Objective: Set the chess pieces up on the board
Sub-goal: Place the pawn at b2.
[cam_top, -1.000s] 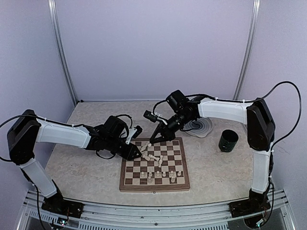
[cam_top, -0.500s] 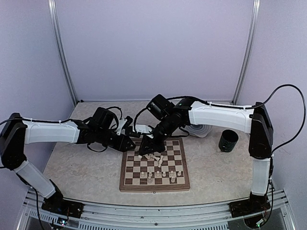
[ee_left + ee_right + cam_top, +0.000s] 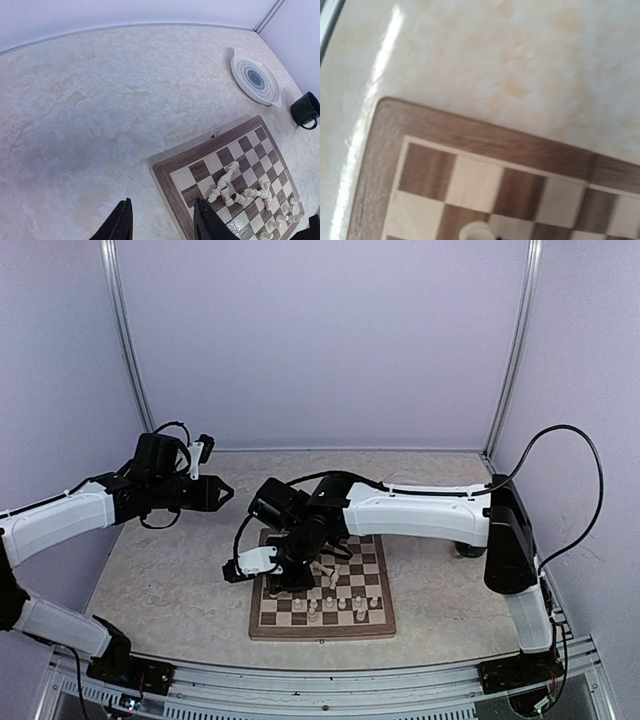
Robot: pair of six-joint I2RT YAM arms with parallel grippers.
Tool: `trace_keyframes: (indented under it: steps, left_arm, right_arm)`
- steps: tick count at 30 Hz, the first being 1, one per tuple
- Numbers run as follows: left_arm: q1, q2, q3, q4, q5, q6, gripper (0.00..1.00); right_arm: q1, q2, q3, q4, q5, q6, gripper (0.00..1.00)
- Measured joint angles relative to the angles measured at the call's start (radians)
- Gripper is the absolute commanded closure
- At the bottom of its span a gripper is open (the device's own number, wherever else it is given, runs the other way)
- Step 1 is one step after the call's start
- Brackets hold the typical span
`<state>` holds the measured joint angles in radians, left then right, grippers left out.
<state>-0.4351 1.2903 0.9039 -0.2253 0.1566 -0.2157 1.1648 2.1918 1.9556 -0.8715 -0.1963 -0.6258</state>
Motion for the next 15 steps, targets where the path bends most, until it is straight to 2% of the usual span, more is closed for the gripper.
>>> trace_keyframes:
  steps: [7, 15]
  left_arm:
    - [0.043, -0.122, -0.049, 0.021, -0.037, -0.006, 0.54]
    - [0.043, -0.141, -0.051, 0.031, -0.037, -0.006, 0.54]
  right_arm:
    - [0.048, 0.032, 0.0, -0.042, 0.089, -0.032, 0.97]
    - [0.076, 0.058, 0.0, -0.044, 0.158, -0.043, 0.97]
